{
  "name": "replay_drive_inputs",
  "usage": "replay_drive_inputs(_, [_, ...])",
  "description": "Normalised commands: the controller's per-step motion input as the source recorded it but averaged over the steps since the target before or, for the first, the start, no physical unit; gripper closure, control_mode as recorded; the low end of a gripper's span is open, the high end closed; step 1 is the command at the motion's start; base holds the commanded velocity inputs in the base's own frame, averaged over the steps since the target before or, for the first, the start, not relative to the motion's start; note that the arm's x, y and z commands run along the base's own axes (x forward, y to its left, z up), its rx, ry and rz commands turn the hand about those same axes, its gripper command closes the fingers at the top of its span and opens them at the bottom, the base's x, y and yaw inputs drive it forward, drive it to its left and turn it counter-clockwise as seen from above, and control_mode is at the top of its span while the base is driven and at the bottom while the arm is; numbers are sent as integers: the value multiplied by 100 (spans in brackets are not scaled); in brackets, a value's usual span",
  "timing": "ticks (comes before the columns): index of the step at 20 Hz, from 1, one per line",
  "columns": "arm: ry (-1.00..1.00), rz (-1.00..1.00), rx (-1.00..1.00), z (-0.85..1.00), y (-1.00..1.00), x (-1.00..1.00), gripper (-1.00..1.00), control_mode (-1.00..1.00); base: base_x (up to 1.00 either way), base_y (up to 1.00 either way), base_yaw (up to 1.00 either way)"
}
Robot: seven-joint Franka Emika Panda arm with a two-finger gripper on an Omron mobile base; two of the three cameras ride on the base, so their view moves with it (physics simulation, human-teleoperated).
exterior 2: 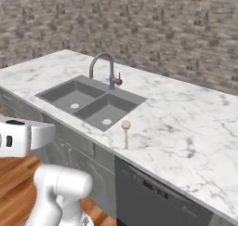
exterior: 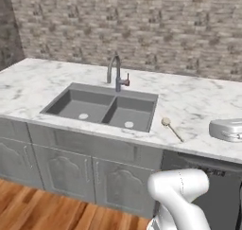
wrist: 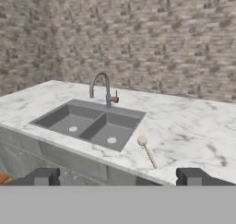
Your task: Grab the spray bottle from the cabinet, then place it next to the cutting board for sanitizing. Then grab the dish brush from the countertop next to the sink and place it next to the cutting board.
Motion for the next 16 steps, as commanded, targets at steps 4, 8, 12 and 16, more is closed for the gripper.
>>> replay_drive_inputs(4, [0, 0, 0, 0, 0, 0, -100, 100, 61, 10, -23])
replay_drive_inputs(8, [0, 0, 0, 0, 0, 0, -100, 100, 41, 9, -28])
replay_drive_inputs(12, [0, 0, 0, 0, 0, 0, -100, 100, 23, 4, -27])
replay_drive_inputs(16, [0, 0, 0, 0, 0, 0, -100, 100, 17, 6, -24])
